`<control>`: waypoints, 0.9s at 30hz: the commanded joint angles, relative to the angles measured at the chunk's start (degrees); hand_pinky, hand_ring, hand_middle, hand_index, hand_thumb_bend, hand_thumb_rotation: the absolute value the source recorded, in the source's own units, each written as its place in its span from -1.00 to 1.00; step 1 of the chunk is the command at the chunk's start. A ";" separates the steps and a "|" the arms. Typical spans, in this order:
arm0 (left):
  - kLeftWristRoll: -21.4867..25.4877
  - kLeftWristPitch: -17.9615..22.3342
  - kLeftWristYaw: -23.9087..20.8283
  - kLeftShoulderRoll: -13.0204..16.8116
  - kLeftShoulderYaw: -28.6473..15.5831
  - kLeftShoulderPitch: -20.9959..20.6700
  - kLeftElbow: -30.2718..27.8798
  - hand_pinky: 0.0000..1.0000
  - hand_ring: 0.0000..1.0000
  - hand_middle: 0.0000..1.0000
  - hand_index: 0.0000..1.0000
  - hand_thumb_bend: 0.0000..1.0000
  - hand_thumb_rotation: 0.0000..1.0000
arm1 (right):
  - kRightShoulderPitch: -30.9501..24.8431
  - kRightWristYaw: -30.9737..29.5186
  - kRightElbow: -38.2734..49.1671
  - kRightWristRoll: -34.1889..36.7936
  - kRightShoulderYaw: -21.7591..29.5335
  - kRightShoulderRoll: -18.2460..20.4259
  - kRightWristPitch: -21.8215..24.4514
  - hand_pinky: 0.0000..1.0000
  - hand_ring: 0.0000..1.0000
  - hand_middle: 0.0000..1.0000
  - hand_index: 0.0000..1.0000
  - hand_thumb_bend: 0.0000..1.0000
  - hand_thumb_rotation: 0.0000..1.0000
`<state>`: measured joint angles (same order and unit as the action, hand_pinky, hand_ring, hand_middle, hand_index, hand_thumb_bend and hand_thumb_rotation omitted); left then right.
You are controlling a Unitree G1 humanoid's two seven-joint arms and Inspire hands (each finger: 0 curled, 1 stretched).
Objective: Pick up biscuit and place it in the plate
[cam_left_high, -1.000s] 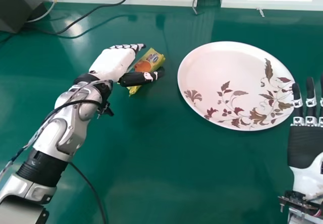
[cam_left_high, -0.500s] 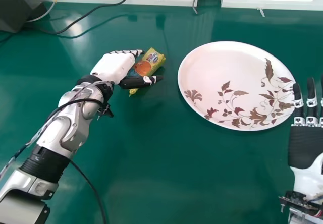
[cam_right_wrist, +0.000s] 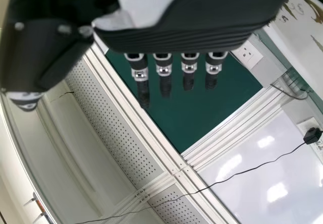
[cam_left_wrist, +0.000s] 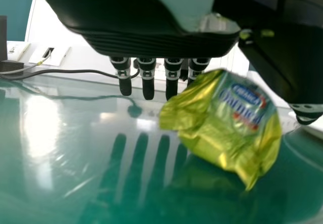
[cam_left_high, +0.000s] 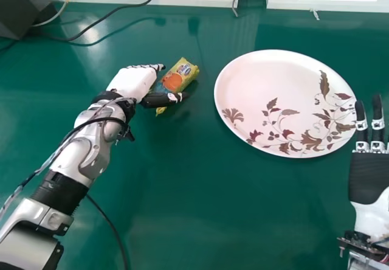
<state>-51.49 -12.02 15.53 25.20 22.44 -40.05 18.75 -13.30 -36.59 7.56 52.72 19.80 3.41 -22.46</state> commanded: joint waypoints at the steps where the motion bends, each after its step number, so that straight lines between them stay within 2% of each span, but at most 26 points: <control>1: -1.01 -0.41 0.04 -0.20 1.33 -1.23 1.09 1.00 1.00 1.00 0.99 1.00 0.38 | -2.73 -0.43 -3.29 0.59 0.14 4.00 0.41 0.97 1.00 0.92 0.73 0.97 -0.31; 15: -2.41 -2.07 6.66 0.22 4.79 -4.01 2.13 1.00 1.00 1.00 1.00 1.00 0.44 | -3.04 -0.77 -3.29 -0.25 0.00 4.22 -0.50 0.78 0.96 0.87 0.71 0.99 -0.37; 27: -2.77 -1.97 6.88 -0.59 7.10 -6.55 7.35 1.00 1.00 1.00 1.00 1.00 0.42 | -3.12 -0.11 -2.80 -0.32 -0.31 4.50 -0.42 0.59 0.91 0.82 0.68 0.96 -0.37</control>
<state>-53.49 -14.10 22.12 24.94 28.27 -46.86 24.21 -13.52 -36.87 7.71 52.63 19.56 3.39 -22.55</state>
